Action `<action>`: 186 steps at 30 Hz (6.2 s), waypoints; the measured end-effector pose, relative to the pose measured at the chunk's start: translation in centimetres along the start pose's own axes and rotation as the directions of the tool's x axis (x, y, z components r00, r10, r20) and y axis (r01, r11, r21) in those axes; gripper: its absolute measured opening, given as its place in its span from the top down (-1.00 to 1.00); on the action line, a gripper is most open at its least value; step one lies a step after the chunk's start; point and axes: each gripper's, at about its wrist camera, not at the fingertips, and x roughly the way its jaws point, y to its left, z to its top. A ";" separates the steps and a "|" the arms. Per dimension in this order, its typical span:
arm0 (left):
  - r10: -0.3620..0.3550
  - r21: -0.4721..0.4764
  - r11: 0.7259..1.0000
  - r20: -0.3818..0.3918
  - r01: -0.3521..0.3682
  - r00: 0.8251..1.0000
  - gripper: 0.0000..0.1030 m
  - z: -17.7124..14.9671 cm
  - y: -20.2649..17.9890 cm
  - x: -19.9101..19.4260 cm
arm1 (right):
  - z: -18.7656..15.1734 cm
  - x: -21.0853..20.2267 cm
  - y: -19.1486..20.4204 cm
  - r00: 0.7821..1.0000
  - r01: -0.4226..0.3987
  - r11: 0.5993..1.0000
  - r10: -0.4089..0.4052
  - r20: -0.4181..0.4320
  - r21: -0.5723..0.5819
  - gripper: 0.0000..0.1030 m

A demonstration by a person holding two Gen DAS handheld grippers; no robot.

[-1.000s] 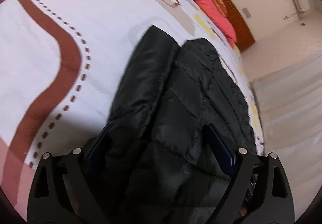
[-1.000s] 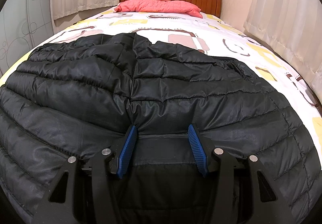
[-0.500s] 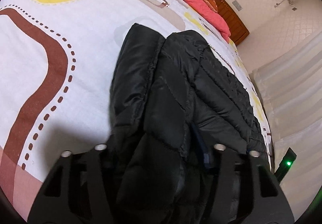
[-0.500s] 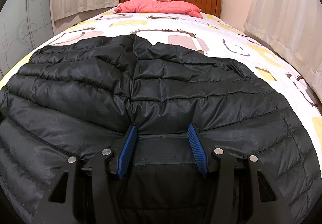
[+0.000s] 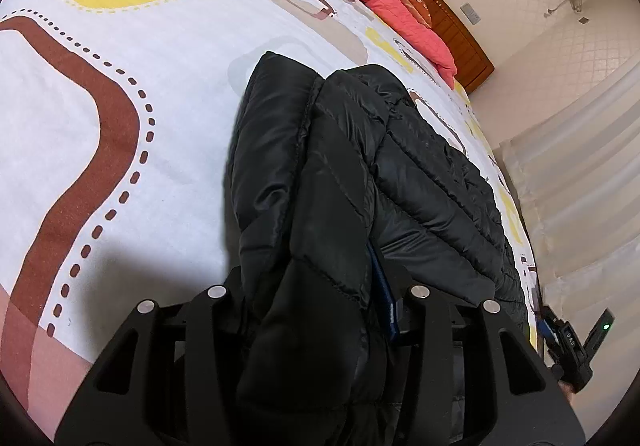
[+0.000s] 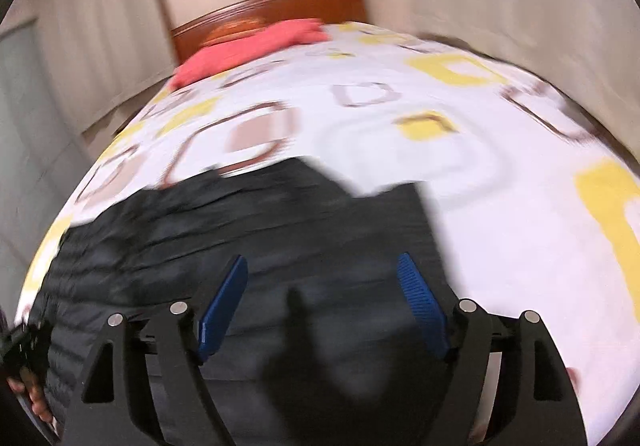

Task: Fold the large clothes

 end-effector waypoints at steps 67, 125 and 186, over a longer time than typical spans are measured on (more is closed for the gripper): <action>-0.106 0.309 0.937 -0.189 0.162 0.976 0.56 -13.7 -29.5 8.2 | -5.7 5.9 -9.7 0.892 -0.380 0.823 0.447 -0.069 0.422 0.18; -0.080 0.197 0.978 0.043 0.070 0.996 -0.47 -8.6 -18.9 -0.6 | -2.9 -0.9 -1.3 0.872 -0.443 0.840 0.485 -0.066 0.313 -0.37; -0.100 -0.038 0.995 -0.118 0.096 0.988 -0.28 -17.4 -16.5 6.0 | -11.1 -1.4 -12.8 0.901 -0.349 0.760 0.433 -0.028 0.549 0.45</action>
